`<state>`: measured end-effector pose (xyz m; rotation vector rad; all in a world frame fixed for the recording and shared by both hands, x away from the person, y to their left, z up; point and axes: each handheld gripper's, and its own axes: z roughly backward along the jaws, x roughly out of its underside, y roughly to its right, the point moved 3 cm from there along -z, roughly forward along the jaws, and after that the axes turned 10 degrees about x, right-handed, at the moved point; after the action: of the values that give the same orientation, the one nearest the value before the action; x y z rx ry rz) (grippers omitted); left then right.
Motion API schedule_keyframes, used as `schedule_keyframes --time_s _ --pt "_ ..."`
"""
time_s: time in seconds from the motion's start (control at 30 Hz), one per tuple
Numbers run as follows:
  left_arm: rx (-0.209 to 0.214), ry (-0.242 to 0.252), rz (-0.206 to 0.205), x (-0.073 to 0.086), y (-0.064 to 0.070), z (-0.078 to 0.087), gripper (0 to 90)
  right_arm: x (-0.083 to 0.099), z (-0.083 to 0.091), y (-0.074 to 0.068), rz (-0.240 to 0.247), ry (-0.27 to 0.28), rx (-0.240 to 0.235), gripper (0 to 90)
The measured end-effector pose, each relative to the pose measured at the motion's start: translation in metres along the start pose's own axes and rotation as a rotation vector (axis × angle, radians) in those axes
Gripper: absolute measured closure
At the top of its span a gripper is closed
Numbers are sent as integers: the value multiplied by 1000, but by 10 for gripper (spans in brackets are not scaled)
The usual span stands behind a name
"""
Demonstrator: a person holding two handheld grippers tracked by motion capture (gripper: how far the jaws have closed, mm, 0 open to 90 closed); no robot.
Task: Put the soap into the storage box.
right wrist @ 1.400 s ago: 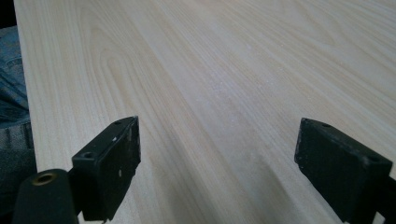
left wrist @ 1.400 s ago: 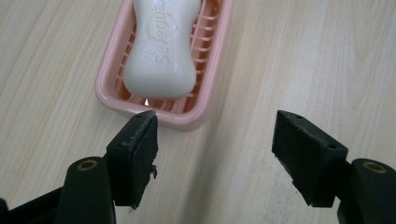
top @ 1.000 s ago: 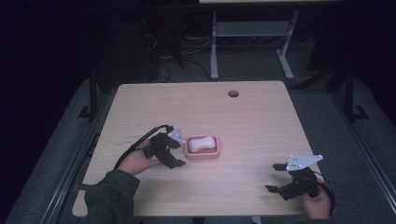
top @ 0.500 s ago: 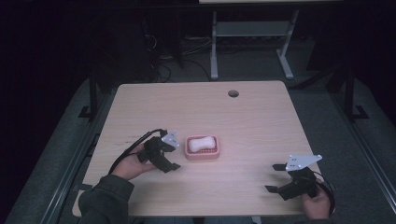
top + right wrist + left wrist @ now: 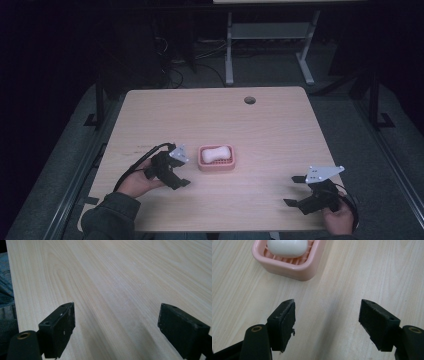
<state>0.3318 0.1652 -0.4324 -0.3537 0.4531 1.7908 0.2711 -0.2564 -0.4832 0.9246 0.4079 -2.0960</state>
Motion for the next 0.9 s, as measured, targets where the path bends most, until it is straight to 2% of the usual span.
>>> schedule_keyframes --time_s 0.27,0.33,0.6,0.87,0.9 --pt "0 4 0 7 4 -1 285 0 0 0 -1 0 -1 141" --pt "6 5 12 9 5 -1 285 0 0 0 -2 -1 -1 141" --pt "-6 3 7 15 7 -2 283 0 0 0 -3 -3 1 140" --pt "-8 16 28 22 10 -3 280 0 0 0 -3 -3 1 141" --pt "-5 3 24 24 10 -2 280 0 0 0 -2 -3 1 141"
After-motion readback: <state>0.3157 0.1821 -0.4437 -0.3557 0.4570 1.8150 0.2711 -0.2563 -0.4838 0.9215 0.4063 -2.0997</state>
